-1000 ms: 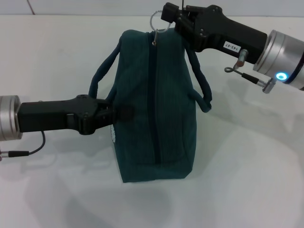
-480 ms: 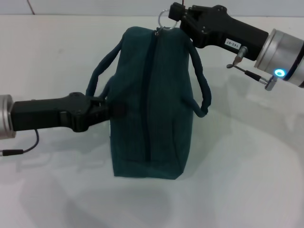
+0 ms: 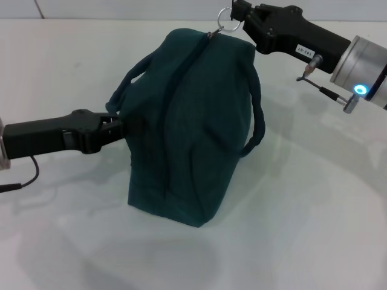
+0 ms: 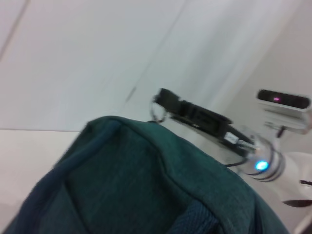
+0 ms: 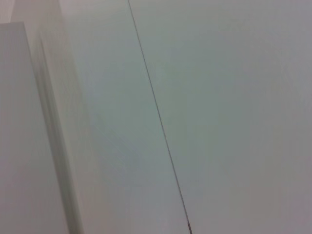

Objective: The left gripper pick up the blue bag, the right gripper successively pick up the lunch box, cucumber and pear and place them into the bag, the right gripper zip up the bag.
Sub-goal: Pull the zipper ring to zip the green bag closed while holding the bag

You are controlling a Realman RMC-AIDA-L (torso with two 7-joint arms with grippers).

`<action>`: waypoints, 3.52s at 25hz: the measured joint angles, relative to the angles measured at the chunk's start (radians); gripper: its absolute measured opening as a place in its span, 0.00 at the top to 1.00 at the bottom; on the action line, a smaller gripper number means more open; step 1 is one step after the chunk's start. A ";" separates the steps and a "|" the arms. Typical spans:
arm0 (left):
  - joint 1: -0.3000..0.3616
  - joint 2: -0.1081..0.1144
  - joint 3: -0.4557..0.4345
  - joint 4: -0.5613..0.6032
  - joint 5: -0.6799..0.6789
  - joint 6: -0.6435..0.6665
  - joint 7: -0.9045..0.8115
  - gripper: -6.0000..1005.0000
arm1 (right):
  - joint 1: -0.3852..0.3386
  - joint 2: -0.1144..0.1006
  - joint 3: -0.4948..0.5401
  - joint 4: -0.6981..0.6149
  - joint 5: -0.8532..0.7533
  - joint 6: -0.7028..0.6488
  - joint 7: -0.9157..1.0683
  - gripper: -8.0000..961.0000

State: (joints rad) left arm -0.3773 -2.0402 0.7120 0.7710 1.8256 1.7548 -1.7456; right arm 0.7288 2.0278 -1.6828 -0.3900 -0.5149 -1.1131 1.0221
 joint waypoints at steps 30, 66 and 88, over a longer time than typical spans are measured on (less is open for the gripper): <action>-0.052 0.019 -0.130 0.152 -0.118 -0.084 -0.093 0.31 | -0.012 0.000 -0.004 0.000 0.047 -0.042 0.004 0.99; -0.217 -0.046 0.600 1.075 0.572 -0.122 -1.041 0.16 | -0.051 0.000 0.002 0.003 0.059 -0.054 -0.002 0.98; -0.187 -0.048 0.710 1.027 0.686 -0.204 -1.069 0.17 | -0.051 0.000 0.002 0.003 0.059 -0.063 -0.004 0.99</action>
State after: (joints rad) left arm -0.5646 -2.0877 1.4218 1.7984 2.5119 1.5507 -2.8147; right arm 0.6780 2.0279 -1.6813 -0.3865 -0.4555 -1.1762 1.0185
